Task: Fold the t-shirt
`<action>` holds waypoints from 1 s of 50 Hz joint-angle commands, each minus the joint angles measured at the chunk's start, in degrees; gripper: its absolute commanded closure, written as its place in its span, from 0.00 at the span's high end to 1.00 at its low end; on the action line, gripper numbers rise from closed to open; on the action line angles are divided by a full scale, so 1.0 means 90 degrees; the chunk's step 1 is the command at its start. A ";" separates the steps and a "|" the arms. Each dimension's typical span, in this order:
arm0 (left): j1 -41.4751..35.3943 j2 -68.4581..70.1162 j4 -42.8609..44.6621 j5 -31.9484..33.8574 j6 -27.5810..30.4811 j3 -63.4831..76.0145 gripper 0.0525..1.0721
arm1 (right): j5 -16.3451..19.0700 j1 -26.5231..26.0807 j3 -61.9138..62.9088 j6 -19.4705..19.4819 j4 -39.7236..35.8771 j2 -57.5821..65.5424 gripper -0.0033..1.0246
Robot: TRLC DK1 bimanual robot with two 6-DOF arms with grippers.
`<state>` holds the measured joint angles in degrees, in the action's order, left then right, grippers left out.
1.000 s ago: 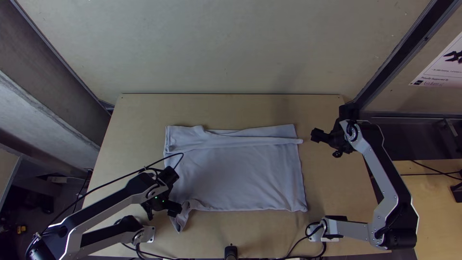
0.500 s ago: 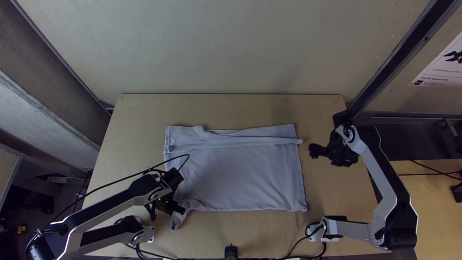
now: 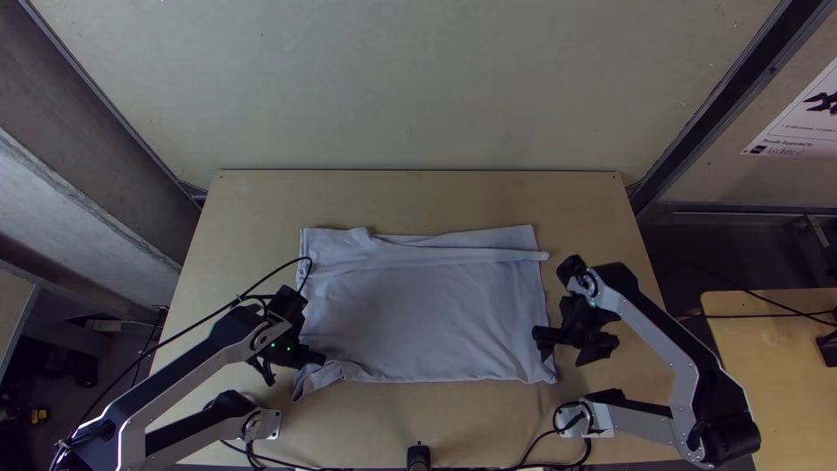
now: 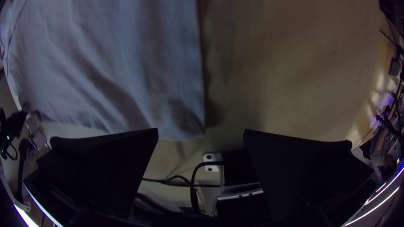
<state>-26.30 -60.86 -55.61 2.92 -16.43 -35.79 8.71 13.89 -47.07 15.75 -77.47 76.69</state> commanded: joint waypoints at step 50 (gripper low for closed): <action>0.0618 0.0063 -0.0237 -0.0041 0.0497 -0.0447 0.03 | 0.1210 -0.0264 0.0562 -0.0988 0.0590 0.1597 0.27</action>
<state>-21.74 -60.66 -56.62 2.92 -12.97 -38.26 19.09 11.55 -42.41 8.43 -72.60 91.20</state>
